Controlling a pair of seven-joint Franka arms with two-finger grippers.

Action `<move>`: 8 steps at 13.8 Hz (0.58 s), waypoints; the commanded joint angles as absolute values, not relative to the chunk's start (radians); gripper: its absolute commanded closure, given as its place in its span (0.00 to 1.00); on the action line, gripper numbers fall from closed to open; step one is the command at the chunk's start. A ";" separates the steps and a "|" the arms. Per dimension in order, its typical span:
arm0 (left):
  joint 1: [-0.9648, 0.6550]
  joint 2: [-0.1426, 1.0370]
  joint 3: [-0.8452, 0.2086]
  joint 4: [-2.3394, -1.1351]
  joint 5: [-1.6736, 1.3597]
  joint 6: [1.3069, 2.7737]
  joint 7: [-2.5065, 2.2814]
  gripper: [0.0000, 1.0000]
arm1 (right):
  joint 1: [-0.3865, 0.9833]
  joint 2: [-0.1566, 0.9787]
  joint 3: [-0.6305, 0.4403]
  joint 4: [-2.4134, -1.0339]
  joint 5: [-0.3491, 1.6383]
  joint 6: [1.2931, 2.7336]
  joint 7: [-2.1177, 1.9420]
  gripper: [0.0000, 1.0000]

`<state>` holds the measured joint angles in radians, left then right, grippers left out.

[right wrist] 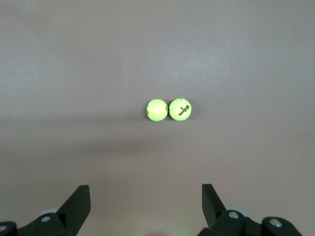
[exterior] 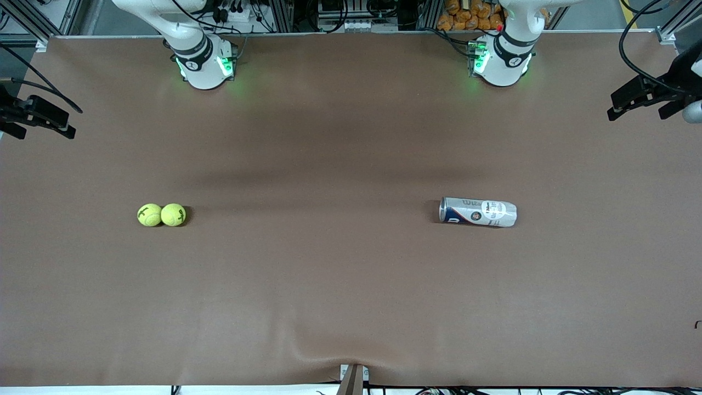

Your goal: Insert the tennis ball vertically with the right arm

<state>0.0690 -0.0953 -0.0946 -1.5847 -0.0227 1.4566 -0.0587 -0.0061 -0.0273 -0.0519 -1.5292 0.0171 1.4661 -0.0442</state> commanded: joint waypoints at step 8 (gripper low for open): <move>0.072 -0.089 -0.101 -1.574 -0.014 1.434 -0.052 0.00 | -0.028 -0.051 -0.040 -1.549 0.035 1.465 -0.057 0.00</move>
